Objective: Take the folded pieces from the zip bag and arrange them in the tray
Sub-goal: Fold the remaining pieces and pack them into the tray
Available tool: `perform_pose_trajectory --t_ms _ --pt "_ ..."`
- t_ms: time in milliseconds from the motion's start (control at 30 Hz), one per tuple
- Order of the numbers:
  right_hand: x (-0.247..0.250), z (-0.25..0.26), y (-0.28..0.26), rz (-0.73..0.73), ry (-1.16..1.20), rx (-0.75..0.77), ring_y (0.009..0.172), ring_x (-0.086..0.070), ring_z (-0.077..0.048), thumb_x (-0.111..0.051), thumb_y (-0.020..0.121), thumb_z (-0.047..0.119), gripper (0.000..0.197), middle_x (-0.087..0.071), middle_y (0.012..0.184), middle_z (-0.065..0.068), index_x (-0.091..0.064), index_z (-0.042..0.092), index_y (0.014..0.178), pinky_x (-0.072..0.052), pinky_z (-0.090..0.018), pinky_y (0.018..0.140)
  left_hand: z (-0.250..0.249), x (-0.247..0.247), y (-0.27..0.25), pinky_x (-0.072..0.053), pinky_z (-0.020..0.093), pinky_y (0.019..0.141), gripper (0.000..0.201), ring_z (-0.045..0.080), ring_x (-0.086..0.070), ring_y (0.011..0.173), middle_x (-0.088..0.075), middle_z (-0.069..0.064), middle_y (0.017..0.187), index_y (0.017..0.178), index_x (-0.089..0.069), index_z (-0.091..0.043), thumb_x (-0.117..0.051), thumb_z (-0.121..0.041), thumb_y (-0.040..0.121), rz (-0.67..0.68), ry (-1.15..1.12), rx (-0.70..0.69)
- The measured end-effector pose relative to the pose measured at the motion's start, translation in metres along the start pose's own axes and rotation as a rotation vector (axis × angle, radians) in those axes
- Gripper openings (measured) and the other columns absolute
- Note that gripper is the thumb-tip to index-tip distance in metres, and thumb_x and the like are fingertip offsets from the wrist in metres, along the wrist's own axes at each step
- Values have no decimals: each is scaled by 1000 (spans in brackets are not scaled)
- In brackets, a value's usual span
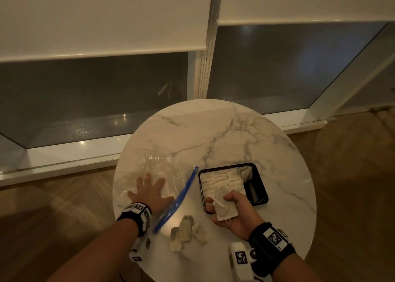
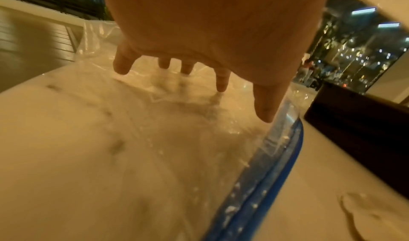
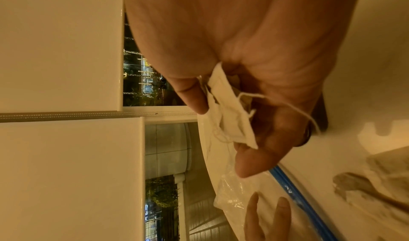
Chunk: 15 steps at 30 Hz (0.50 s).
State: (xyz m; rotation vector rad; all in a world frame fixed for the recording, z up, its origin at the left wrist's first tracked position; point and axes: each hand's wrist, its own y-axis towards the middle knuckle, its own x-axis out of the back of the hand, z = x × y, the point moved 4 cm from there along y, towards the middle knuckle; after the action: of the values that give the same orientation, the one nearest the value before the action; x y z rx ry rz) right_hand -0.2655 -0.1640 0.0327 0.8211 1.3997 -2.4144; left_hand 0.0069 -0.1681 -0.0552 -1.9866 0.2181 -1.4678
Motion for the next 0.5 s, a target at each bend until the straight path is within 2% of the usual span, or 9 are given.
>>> perform_pose_trajectory --t_ms 67,167,233,267,300,367,433,500 --pt "4 5 -1 -14 15 16 86 -61 -30 -40 87 18 48 -62 103 -24 -60 -14 115 -48 -30 47 -3 12 -8 -14 71 115 77 34 3 153 1 -1 168 149 -27 -49 -53 -74 80 -93 -27 -14" --pt "3 12 -4 -24 8 39 95 -64 -34 -41 91 15 46 -65 110 -27 -56 -15 124 -58 -36 60 -10 27 -32 -20 64 115 55 29 -15 149 -23 -2 162 139 -47 -43 -62 -54 87 -335 -109 -21" --pt "0 16 -7 -6 16 67 97 -65 -38 -42 94 9 37 -65 111 -30 -55 -11 122 -61 -39 65 -19 33 -54 -30 55 112 41 28 -32 140 -40 0 151 129 -59 -33 -68 -38 89 -505 -250 -99" --pt "-1 18 -10 4 12 91 96 -66 -41 -43 95 6 32 -65 112 -32 -54 -8 122 -62 -40 68 -28 36 -66 -37 47 109 34 25 -42 133 -48 0 143 123 -62 -29 -68 -31 90 -538 -375 -160" --pt "-1 19 -12 12 -6 113 95 -67 -43 -44 96 4 29 -64 115 -33 -53 -4 123 -60 -41 70 -36 37 -78 -43 38 105 26 20 -51 123 -54 -2 134 118 -63 -26 -66 -25 93 -516 -523 -207" --pt "0 21 -14 44 -81 144 95 -68 -44 -49 97 4 31 -62 121 -33 -51 4 128 -59 -43 75 -54 37 -102 -53 28 90 11 14 -62 103 -64 -5 115 107 -66 -26 -61 -21 98 -353 -800 -217" --pt "0 21 -17 62 -189 158 95 -68 -40 -52 97 7 33 -64 122 -29 -52 11 130 -59 -44 76 -71 34 -121 -57 27 78 12 22 -67 98 -70 0 106 103 -68 -24 -57 -27 100 -151 -1051 -163" --pt "-1 24 -21 74 -296 165 96 -67 -35 -56 97 11 32 -65 121 -25 -54 14 129 -58 -40 72 -89 31 -137 -59 30 73 22 26 -70 98 -71 3 111 112 -67 -24 -56 -39 100 25 -1239 -89"
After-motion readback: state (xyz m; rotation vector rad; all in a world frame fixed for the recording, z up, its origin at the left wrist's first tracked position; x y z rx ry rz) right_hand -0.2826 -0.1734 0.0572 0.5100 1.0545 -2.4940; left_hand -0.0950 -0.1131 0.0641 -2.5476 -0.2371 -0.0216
